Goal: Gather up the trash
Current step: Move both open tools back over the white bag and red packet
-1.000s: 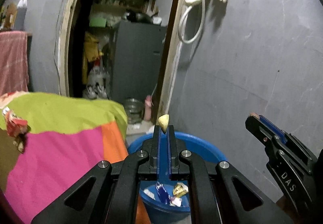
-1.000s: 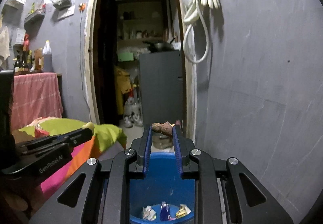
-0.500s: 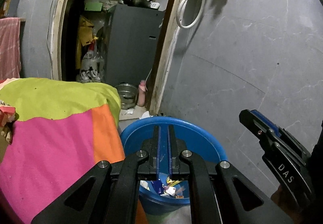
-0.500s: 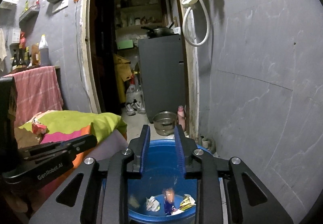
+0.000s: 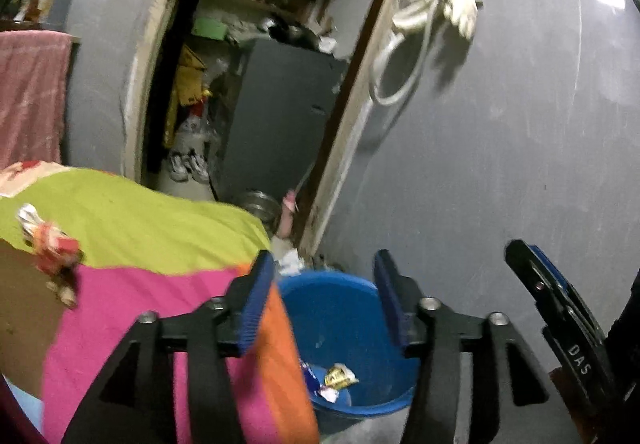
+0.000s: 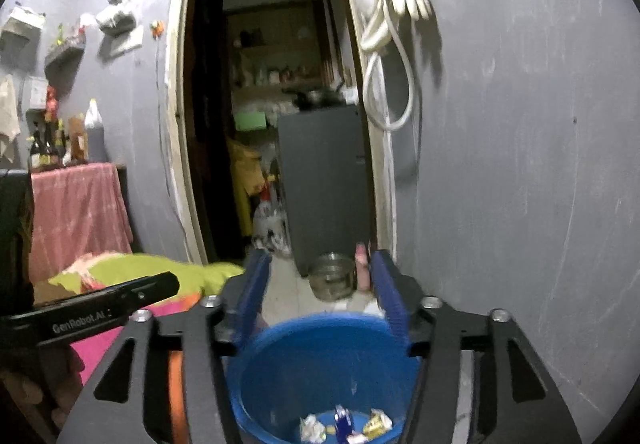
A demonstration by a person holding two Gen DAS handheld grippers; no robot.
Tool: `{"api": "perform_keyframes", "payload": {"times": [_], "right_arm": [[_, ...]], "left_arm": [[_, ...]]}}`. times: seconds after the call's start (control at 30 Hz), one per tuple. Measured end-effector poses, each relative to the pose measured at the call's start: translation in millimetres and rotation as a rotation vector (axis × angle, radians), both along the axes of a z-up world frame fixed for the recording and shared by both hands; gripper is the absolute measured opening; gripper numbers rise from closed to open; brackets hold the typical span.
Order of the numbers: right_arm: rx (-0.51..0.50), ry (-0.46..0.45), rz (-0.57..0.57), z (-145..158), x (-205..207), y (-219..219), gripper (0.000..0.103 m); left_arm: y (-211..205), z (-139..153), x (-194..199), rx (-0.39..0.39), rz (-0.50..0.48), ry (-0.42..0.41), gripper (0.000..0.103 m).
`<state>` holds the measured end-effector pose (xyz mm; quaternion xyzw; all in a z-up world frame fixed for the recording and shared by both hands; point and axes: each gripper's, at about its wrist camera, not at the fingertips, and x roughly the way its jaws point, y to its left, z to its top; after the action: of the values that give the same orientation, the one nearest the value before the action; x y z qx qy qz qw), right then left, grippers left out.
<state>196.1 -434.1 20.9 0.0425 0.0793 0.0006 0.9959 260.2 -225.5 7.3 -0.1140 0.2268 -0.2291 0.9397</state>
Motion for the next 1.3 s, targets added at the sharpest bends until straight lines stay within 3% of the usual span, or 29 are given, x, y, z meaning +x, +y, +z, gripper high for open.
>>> {"api": "perform_keyframes", "payload": {"times": [0.1, 0.13, 0.27, 0.33, 0.37, 0.43, 0.9, 1.13, 1.3], "right_arm": [[0.008, -0.058, 0.01, 17.2, -5.2, 10.3, 0.076], [0.014, -0.077, 0.018, 22.6, -7.1, 13.9, 0.079], [0.012, -0.122, 0.045, 40.2, -11.3, 33.5, 0.088], [0.014, -0.147, 0.067, 48.1, -14.5, 45.3, 0.095], [0.013, -0.158, 0.077, 51.8, -15.6, 51.3, 0.097], [0.015, -0.182, 0.106, 59.4, -18.7, 65.0, 0.103], [0.018, -0.255, 0.277, 80.0, -21.7, 159.8, 0.103], [-0.014, -0.236, 0.323, 71.6, -8.3, 201.1, 0.103], [-0.046, -0.188, 0.337, 55.7, 13.0, 226.6, 0.103]], "left_arm": [[27.4, 20.2, -5.2, 0.006, 0.044, -0.03, 0.066], [36.7, 26.1, -7.4, 0.01, 0.054, -0.038, 0.073], [71.7, 46.2, -19.9, 0.023, 0.101, -0.091, 0.079], [89.1, 53.7, -28.4, 0.031, 0.13, -0.118, 0.097], [97.3, 55.6, -34.5, 0.026, 0.147, -0.137, 0.099], [114.0, 61.7, -42.5, 0.026, 0.165, -0.161, 0.1], [194.8, 64.4, -80.3, 0.102, 0.287, -0.25, 0.101], [243.2, 47.3, -73.1, 0.113, 0.339, -0.223, 0.101], [260.9, 24.8, -53.2, 0.134, 0.348, -0.156, 0.101]]}}
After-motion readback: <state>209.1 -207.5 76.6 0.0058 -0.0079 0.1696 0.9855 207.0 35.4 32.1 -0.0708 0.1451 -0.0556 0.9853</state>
